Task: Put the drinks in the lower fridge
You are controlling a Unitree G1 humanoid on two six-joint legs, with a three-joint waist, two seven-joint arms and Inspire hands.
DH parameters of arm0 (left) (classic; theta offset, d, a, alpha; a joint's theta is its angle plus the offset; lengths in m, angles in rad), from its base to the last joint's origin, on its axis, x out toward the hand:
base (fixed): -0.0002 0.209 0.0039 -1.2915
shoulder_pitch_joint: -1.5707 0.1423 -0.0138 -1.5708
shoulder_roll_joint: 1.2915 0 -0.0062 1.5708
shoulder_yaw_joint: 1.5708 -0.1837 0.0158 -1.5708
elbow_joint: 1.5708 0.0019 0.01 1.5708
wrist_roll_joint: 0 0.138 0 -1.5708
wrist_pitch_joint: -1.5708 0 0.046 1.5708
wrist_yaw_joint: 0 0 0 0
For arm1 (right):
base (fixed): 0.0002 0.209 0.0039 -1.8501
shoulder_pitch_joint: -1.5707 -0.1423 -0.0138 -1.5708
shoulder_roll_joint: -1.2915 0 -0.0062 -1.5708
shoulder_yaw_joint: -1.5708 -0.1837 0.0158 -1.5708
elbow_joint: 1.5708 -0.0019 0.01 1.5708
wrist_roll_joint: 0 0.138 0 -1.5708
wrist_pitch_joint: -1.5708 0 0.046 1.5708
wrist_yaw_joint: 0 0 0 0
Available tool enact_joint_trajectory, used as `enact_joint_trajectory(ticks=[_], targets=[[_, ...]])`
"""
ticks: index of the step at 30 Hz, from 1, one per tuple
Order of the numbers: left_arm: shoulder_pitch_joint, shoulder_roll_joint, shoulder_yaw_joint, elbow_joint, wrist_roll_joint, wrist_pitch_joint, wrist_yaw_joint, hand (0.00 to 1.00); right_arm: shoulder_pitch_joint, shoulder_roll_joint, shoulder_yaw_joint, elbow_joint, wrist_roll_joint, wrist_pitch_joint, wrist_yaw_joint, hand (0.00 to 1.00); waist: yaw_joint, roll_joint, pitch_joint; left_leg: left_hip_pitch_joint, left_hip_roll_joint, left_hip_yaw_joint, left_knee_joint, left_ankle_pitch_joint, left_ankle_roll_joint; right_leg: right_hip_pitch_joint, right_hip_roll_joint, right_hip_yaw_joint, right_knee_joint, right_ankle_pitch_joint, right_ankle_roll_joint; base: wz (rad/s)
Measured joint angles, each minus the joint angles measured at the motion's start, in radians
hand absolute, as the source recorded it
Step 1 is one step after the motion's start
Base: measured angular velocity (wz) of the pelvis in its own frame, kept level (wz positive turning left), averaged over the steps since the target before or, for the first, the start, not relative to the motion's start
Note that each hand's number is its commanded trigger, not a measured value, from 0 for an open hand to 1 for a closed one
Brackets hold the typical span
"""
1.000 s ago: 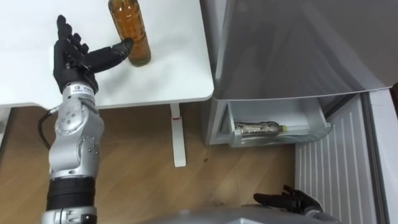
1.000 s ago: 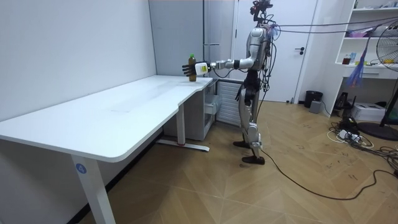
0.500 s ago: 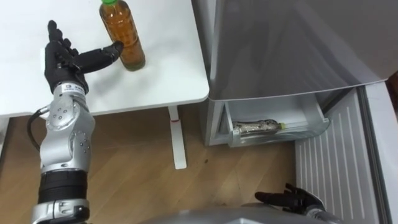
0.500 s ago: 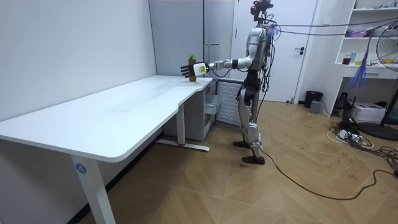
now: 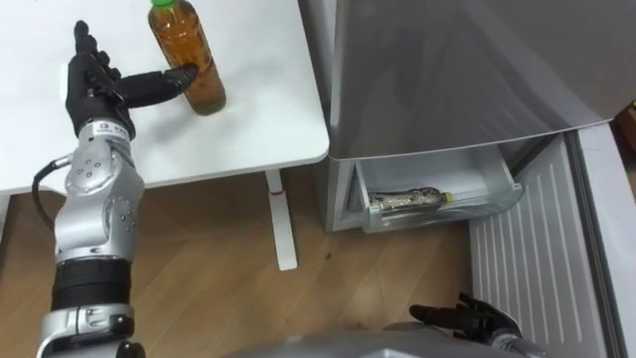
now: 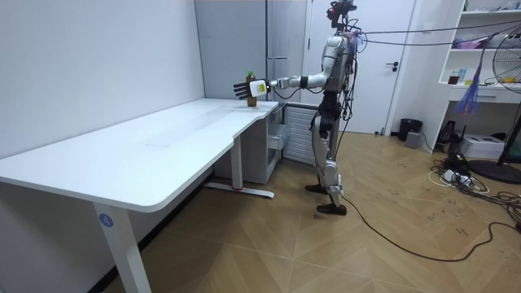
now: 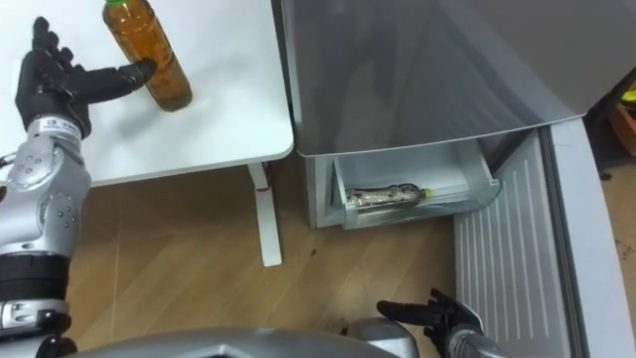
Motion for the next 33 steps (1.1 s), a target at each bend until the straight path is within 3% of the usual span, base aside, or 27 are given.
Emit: enact_joint_trajectory(ticks=[3, 9, 27, 33], targets=[[-0.025, 0.016, -0.001, -0.003, 0.0, 0.005, -0.019, 0.0, -0.004, -0.004, 0.0, 0.006, 0.0, 0.001, 0.0, 0.0, -0.003, 0.005, -0.0034, -0.002, 0.0, 0.001, 0.0, 0.0, 0.0, -0.002, 0.0, 0.0, 0.0, 0.0, 0.0, -0.01], [-0.029, 0.018, -0.004, -0.008, 0.003, 0.015, -0.051, 0.0, -0.008, -0.006, 0.001, 0.005, 0.0, 0.013, 0.0, 0.0, -0.007, 0.009, -0.0059, -0.011, 0.001, 0.001, 0.0, 0.0, 0.0, -0.012, 0.001, -0.001, 0.001, 0.0, 0.0, -0.01], [-0.034, 0.023, -0.004, -0.008, -0.014, 0.031, -0.134, 0.0, -0.027, -0.006, -0.013, 0.039, 0.011, 0.02, 0.001, 0.0, -0.031, 0.007, -0.005, -0.017, 0.001, 0.003, 0.0, 0.0, 0.0, -0.02, 0.003, 0.01, -0.001, 0.0, 0.0, 0.0], [-0.034, 0.023, -0.029, -0.007, -0.035, 0.033, -0.158, 0.0, -0.028, -0.013, -0.014, 0.039, 0.014, 0.019, -0.012, 0.0, -0.036, 0.018, 0.0009, -0.012, 0.001, 0.005, 0.0, 0.0, 0.0, -0.017, 0.008, 0.026, -0.003, 0.0, 0.0, -0.03]])
